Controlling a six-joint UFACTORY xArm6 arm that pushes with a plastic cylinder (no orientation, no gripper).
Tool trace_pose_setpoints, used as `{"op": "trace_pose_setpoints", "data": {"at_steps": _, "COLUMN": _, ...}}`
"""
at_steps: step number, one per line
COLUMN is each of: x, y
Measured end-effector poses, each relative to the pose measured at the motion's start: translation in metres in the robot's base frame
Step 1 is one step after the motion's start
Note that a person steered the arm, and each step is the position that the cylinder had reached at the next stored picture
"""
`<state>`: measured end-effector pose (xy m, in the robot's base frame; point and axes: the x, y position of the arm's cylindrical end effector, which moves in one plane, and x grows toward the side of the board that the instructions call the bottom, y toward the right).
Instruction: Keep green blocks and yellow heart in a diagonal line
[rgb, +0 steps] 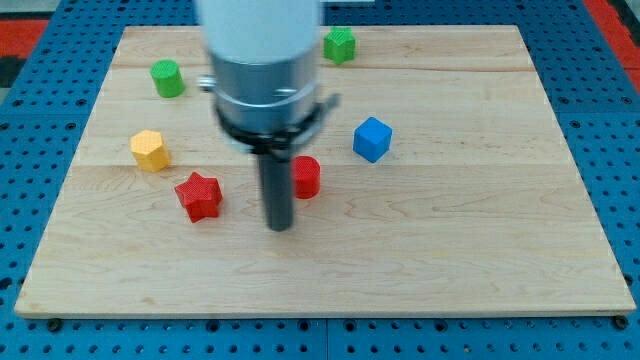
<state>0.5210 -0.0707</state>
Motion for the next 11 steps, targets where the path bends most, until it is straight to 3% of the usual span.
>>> {"op": "trace_pose_setpoints", "data": {"at_steps": 2, "x": -0.006, "y": -0.059}}
{"op": "trace_pose_setpoints", "data": {"at_steps": 3, "x": -0.025, "y": -0.064}}
{"op": "trace_pose_setpoints", "data": {"at_steps": 4, "x": 0.003, "y": -0.028}}
{"op": "trace_pose_setpoints", "data": {"at_steps": 6, "x": -0.111, "y": -0.031}}
{"op": "trace_pose_setpoints", "data": {"at_steps": 7, "x": -0.143, "y": -0.056}}
{"op": "trace_pose_setpoints", "data": {"at_steps": 8, "x": -0.181, "y": -0.032}}
{"op": "trace_pose_setpoints", "data": {"at_steps": 11, "x": -0.258, "y": -0.061}}
